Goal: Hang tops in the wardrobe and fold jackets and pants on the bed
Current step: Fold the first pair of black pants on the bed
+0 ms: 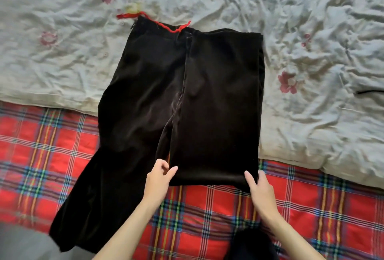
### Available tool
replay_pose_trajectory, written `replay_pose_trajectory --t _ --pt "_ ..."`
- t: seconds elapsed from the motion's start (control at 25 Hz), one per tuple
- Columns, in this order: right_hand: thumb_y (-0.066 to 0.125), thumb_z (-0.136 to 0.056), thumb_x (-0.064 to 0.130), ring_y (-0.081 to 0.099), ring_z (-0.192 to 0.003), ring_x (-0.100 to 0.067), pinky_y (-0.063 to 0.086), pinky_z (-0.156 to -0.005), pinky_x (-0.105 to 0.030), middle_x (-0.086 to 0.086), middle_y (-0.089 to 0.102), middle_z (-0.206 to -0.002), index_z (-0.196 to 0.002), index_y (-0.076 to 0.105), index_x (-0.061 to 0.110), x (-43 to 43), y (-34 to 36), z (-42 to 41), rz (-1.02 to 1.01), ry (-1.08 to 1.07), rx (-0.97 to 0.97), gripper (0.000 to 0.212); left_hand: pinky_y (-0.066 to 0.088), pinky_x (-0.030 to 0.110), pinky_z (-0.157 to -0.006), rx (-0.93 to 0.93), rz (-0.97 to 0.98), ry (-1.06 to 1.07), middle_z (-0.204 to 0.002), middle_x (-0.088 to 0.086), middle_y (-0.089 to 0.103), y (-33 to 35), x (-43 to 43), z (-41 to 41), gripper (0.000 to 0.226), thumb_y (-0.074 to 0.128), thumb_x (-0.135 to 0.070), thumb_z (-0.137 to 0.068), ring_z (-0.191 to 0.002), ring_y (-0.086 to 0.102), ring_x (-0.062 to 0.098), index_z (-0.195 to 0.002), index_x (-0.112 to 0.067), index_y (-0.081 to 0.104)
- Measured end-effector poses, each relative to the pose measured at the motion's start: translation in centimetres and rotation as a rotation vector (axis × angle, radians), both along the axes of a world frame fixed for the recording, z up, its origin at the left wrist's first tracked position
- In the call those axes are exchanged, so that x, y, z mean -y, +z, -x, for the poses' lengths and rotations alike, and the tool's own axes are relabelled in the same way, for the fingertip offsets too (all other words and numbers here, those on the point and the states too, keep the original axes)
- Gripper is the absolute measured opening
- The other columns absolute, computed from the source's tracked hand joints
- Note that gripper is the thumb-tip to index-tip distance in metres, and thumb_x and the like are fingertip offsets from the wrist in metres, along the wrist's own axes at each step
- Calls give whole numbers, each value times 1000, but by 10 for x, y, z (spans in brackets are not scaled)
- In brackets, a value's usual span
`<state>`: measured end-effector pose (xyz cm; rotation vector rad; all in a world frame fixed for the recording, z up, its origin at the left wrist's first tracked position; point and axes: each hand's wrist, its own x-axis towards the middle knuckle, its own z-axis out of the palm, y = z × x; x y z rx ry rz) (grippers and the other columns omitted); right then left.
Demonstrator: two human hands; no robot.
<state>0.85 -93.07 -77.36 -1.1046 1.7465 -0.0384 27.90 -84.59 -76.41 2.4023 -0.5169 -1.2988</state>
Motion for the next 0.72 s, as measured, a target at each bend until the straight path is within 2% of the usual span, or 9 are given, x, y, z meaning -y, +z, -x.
replay_pose_trajectory --t 0.08,0.16,0.2,0.28,0.4,0.44,0.52,0.64,0.72 --pt "63 -91 44 62 -83 -31 50 -69 -42 -3 58 -103 -112 46 15 -5 1 -5 100 126 -305 39 43 22 -63 44 35 -20 -81 -7 62 5 -5 -2 17 68 -28 -92 -70 57 10 -94 -22 53" --pt "73 -85 25 59 -73 -30 45 -60 -36 -2 45 -104 -105 46 15 -7 12 -18 359 205 -389 36 49 29 -70 115 77 -48 -88 -10 65 9 -12 -9 16 68 -28 -92 -78 62 8 -100 -26 54" --pt "73 -83 18 57 -71 -24 43 -59 -34 3 44 -100 -101 48 17 -9 20 -29 454 254 -304 31 49 30 -72 174 113 -43 -88 -11 65 13 -18 -17 14 67 -27 -92 -80 63 8 -99 -28 55" --pt "68 -84 10 55 -72 -7 44 -64 -31 13 50 -90 -93 53 24 -18 29 -57 479 425 -25 22 48 33 -76 348 201 21 -88 -9 64 21 -35 -43 12 67 -22 -92 -83 63 13 -98 -25 58" --pt "63 -90 23 58 -73 -3 47 -71 -25 14 60 -79 -90 61 31 -41 30 -122 226 696 197 8 43 41 -93 585 155 130 -112 7 61 19 -73 -103 20 63 -14 -94 -106 56 28 -113 -12 58" --pt "61 -91 30 60 -71 -3 49 -72 -27 13 63 -76 -89 63 31 -51 26 -142 106 699 218 3 41 43 -98 592 94 140 -120 11 57 16 -86 -122 25 61 -14 -96 -114 52 30 -120 -9 56" --pt "60 -91 37 66 -68 -4 52 -73 -29 10 68 -74 -89 68 28 -86 17 -182 -66 635 208 12 41 41 -97 520 -6 93 -125 11 56 8 -117 -157 30 58 -16 -98 -119 51 31 -127 -12 54" --pt "66 -89 36 70 -66 -8 57 -78 -34 6 71 -80 -100 68 18 -145 2 -235 -259 323 207 21 47 34 -78 546 -30 -314 -107 2 62 -3 -159 -192 30 66 -21 -93 -99 59 24 -122 -24 58" --pt "70 -86 34 71 -75 -17 56 -82 -42 3 70 -80 -105 65 14 -178 -6 -267 -266 72 155 28 50 36 -69 638 -7 -474 -95 1 61 -12 -177 -208 28 76 -23 -84 -86 60 23 -109 -20 63"
